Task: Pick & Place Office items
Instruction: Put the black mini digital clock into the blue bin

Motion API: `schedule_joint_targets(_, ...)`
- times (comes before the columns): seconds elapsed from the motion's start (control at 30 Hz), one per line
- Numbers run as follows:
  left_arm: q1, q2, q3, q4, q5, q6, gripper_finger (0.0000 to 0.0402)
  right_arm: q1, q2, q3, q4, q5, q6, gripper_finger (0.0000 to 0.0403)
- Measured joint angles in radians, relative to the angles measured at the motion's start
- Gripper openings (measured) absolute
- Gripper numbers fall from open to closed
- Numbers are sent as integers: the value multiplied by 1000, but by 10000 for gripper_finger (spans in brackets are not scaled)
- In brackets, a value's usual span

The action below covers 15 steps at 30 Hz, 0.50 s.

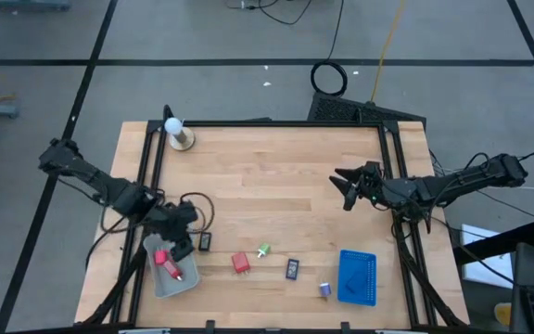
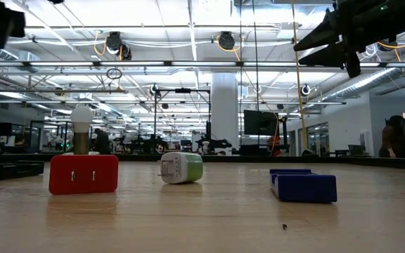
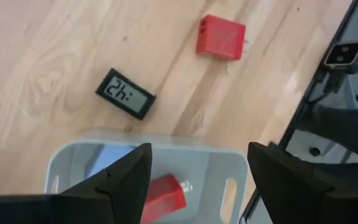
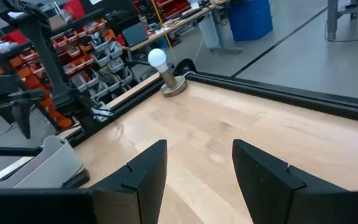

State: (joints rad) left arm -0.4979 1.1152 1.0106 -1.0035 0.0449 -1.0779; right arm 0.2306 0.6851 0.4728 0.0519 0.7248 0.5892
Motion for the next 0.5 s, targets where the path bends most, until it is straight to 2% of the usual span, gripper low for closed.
schedule_joint_targets(0.23,87,137,108,-27,52,171,260,0,0,0,0,-98,1,173)
schedule_joint_targets(0.37,118,214,215,-118,47,302,267,0,0,0,0,-148,1,173)
schedule_joint_targets(0.5,145,275,311,-214,15,416,268,0,0,0,0,-154,1,173)
